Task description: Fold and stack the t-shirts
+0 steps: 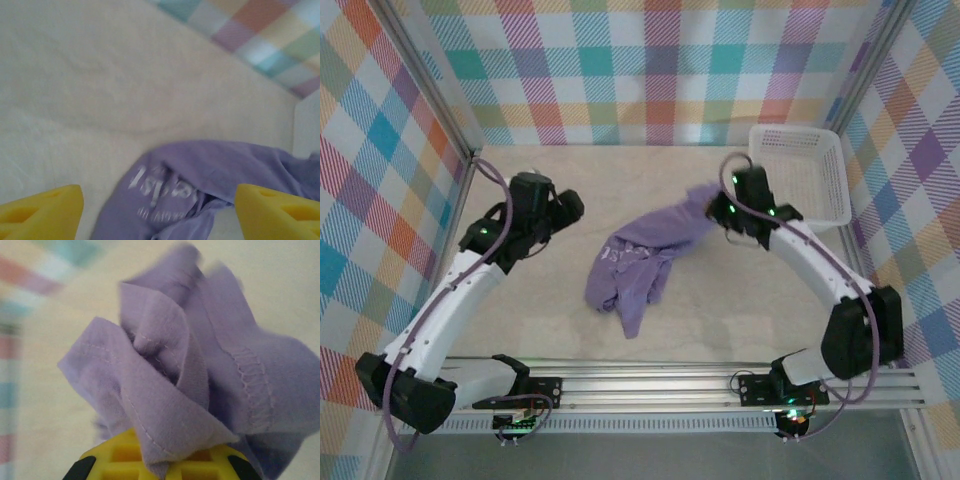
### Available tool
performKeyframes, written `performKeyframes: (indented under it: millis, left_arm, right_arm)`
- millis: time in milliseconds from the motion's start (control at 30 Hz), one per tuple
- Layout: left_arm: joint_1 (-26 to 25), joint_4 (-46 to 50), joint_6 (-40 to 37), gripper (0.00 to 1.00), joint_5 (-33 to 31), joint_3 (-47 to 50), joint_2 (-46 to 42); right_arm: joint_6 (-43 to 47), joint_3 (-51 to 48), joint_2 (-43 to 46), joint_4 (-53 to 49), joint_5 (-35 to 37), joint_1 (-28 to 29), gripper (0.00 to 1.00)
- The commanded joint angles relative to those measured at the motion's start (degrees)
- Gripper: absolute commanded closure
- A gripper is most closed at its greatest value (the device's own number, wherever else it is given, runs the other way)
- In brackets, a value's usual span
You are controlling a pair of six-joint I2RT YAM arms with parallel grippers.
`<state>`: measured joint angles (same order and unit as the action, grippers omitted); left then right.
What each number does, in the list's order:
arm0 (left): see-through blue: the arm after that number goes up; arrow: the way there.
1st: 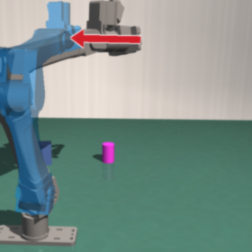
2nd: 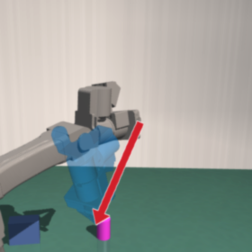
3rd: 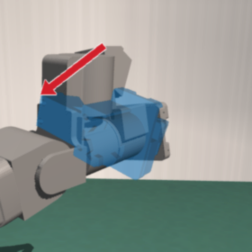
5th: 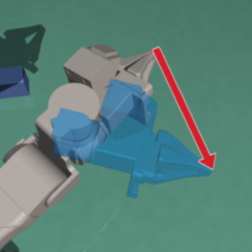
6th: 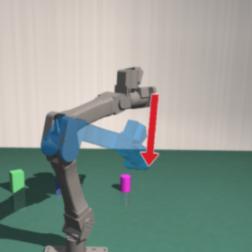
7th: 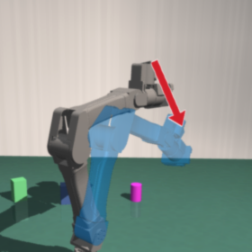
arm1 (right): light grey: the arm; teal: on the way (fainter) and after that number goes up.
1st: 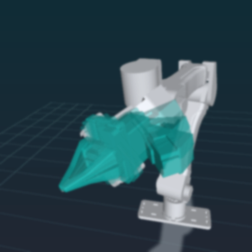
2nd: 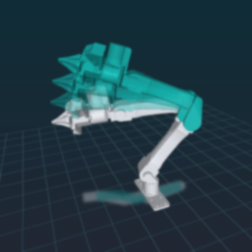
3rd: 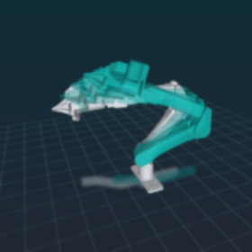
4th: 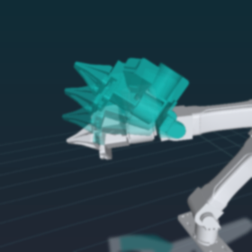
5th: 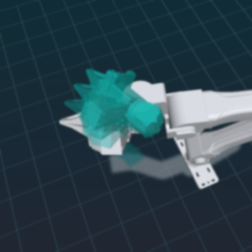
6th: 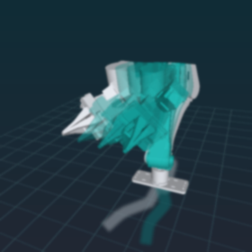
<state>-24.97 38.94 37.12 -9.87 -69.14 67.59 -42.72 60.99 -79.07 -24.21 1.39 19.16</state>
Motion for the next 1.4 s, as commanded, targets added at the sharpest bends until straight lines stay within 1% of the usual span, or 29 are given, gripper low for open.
performKeyframes:
  millis: [0, 33, 67, 167, 233, 333, 433, 500, 567, 633, 667, 733, 833, 900, 967, 1033, 1133, 1233, 1267, 1300, 1333, 1367]
  left_arm:
    - [-2.0, -3.1, 2.1, 0.23, 9.5, 6.9, 2.4]
    - [-3.1, -3.9, 2.4, 0.23, 10.1, 8.6, 3.4]
    - [-4.3, -4.1, 2.5, 0.23, 10.2, 9.6, 4.7]
    - [-7.3, -3.5, 3.4, 0.24, 9.1, 11.3, 8.6]
    - [-8.9, -4.4, 4.9, 0.23, 9.0, 12.5, 10.3]
    - [-9.6, -5.6, 9.4, 0.22, 9.2, 14.5, 11.8]
    - [-10.4, -10.2, 14.0, 0.21, 13.5, 16.2, 12.3]
    - [-13.3, -10.5, 15.5, 0.21, 14.5, 16.1, 12.4]
    - [-16.6, -3.9, 15.5, 0.21, 10.4, 14.9, 12.9]
    - [-17.9, -2.0, 14.8, 0.22, 8.8, 16.6, 12.1]
    - [-18.2, -3.0, 14.6, 0.24, 8.8, 18.2, 11.1]
    - [-18.4, -6.7, 13.4, 0.32, 10.4, 21.8, 9.9]
    - [-20.0, -8.6, 10.6, 0.36, 10.9, 22.2, 13.0]
    - [-21.3, -10.4, 9.7, 0.38, 11.3, 21.8, 16.0]
    - [-22.2, -12.0, 9.8, 0.38, 11.1, 21.4, 18.9]
    - [-22.4, -13.7, 10.0, 0.38, 11.4, 21.4, 21.0]
    - [-22.6, -14.8, 10.3, 0.39, 10.5, 21.2, 22.8]
    - [-22.6, -14.4, 10.7, 0.47, 7.8, 20.5, 24.5]
    - [-22.6, -15.5, 10.5, 0.53, 7.5, 20.5, 24.7]
    - [-22.6, -16.3, 10.3, 0.63, 7.2, 20.5, 24.8]
    - [-22.6, -17.2, 10.1, 0.77, 6.9, 20.5, 24.8]
    - [-22.6, -17.6, 9.9, 0.98, 6.5, 20.0, 24.8]
  right_arm:
    - [-6.8, -4.4, 10.6, -8.3, 10.2, -0.6, 1.00]
    - [-7.2, -6.3, 12.0, -10.3, 11.3, -0.6, 1.00]
    - [-7.5, -7.7, 13.1, -12.2, 12.4, -0.8, 0.98]
    - [-5.3, -8.9, 15.5, -14.0, 13.9, -0.6, 0.70]
    - [-3.4, -8.3, 16.0, -13.2, 13.7, -0.6, 0.60]
    - [-1.6, -5.5, 14.2, -13.5, 12.0, -0.3, 0.55]
    - [-1.9, -4.4, 12.2, -14.9, 10.2, 0.3, 0.50]
    - [-2.6, -5.9, 12.9, -15.0, 9.4, 0.4, 0.48]
    - [-2.7, -8.7, 15.0, -14.9, 10.1, 0.5, 0.46]
    - [-1.8, -11.7, 17.0, -14.5, 10.9, 0.5, 0.43]
    - [-1.1, -13.0, 17.6, -14.3, 11.0, 0.4, 0.42]
    - [0.2, -14.5, 17.3, -14.6, 10.9, 0.3, 0.42]
    - [0.0, -16.2, 15.9, -15.1, 11.1, -0.1, 0.44]
    - [-1.0, -18.0, 15.1, -14.5, 10.8, -1.7, 0.49]
    - [-1.8, -20.0, 14.5, -12.9, 9.1, -4.6, 0.53]
    - [-1.8, -21.5, 14.1, -10.5, 7.1, -7.0, 0.54]
    - [-1.5, -22.4, 12.7, -8.0, 5.0, -9.2, 0.55]
    - [-1.8, -22.1, 9.3, -6.6, 3.3, -10.1, 0.56]
    - [-1.8, -22.4, 8.3, -5.7, 2.8, -10.3, 0.58]
    - [-1.8, -22.5, 7.5, -4.8, 2.4, -10.5, 0.61]
    - [-1.9, -22.5, 6.8, -3.9, 2.0, -10.7, 0.67]
    - [-1.9, -22.5, 6.4, -3.4, 1.7, -10.8, 0.74]
